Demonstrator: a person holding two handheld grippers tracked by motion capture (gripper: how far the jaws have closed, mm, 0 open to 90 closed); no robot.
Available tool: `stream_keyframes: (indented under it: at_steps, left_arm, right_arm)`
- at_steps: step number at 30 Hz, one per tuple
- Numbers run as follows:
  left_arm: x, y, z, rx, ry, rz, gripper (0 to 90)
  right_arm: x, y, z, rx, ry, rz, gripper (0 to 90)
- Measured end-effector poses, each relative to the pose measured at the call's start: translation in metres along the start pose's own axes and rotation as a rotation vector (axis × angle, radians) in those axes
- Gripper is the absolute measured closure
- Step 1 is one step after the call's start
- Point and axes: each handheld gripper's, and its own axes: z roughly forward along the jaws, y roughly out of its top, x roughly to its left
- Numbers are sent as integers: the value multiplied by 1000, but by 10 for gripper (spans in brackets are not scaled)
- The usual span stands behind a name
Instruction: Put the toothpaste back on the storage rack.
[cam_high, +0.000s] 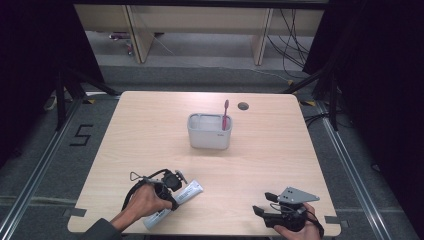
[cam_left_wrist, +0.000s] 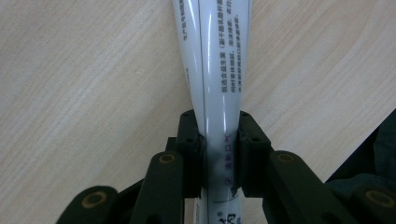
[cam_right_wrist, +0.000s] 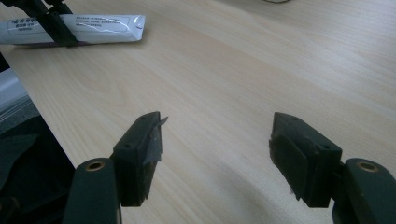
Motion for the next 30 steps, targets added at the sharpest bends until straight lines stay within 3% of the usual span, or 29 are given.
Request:
stream_keyframes:
  at_steps: [2, 3, 9, 15, 24, 28, 30]
  left_arm:
    - [-3, 1, 0, 7, 2, -10, 740]
    - [-1, 2, 0, 12, 11, 23, 741]
    - [-4, 5, -1, 29, 23, 50, 748]
    - [-3, 6, -1, -4, 33, 56, 751]
    - [9, 7, -19, -141, 14, -2, 751]
    - [13, 7, -26, -190, 1, -19, 751]
    - [15, 8, -27, -201, 3, -9, 751]
  right_arm:
    - [-1, 0, 0, -4, -1, -11, 348]
    - [-1, 0, 0, -5, -5, -11, 348]
    - [-1, 0, 0, -6, -4, -11, 348]
    - [-1, 0, 0, -4, 5, -5, 348]
    - [-1, 0, 0, -5, -2, -11, 348]
    - [-1, 0, 0, -6, 0, -9, 348]
    - [-2, 0, 0, -1, 2, -11, 348]
